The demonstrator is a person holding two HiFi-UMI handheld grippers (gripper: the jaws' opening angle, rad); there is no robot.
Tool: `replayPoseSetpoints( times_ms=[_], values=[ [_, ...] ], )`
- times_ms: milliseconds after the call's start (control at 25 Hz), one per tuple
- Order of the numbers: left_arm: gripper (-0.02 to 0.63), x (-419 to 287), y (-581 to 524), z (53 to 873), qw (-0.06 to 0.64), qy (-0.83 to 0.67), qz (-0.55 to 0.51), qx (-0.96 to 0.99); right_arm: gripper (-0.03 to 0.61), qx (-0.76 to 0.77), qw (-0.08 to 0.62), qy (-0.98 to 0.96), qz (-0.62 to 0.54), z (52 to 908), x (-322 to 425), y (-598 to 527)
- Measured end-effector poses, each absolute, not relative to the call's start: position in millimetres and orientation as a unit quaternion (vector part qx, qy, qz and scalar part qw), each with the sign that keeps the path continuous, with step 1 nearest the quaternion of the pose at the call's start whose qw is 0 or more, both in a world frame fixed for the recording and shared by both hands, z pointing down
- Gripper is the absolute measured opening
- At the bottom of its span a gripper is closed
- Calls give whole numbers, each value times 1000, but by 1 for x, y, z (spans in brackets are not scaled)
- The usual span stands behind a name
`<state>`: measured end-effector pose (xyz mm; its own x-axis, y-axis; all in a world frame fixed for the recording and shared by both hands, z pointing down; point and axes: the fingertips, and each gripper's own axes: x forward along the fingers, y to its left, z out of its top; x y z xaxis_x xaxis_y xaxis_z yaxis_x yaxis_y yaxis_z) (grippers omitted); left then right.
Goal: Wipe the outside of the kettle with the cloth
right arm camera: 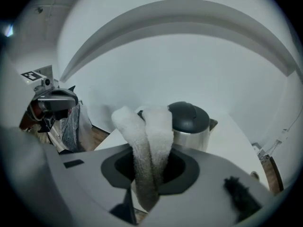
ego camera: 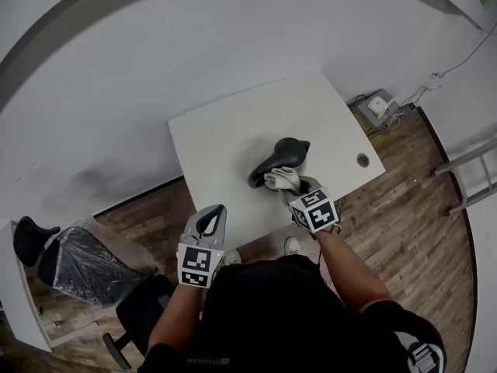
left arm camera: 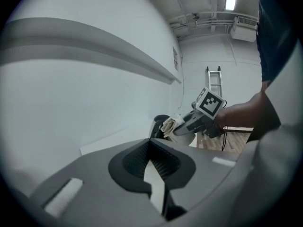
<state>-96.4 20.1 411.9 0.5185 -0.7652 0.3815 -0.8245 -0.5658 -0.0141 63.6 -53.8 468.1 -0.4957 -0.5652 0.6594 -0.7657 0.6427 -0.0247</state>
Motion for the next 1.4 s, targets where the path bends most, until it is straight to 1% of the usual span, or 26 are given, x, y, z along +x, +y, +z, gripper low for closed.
replayPoseSetpoints(
  times_ms=[120,240,320,440,640,840,960,1120,1400],
  values=[
    [8,-69,16,409,108,-464,169,863,93,363,282,-874,156,454,72,-55],
    [8,-36,13,406,104,-464,177,862,94,330,250,-898,148,438,83,-49],
    [8,-14,9,402,100,-467,173,861,94,314,243,-906,145,431,96,-43],
    [8,14,7,397,118,-488,142,853,93,283,230,-920,147,422,119,-33],
    [8,37,23,396,137,-540,115,822,94,205,109,-940,251,402,149,-23],
    [8,44,62,396,149,-589,104,787,94,141,56,-956,250,384,158,-4],
    [8,44,83,392,155,-600,104,778,94,134,20,-955,266,372,159,0],
    [8,40,95,378,153,-598,81,782,94,154,28,-955,250,364,163,14],
    [8,37,134,377,161,-559,73,810,94,192,83,-950,230,374,159,79]
  ],
)
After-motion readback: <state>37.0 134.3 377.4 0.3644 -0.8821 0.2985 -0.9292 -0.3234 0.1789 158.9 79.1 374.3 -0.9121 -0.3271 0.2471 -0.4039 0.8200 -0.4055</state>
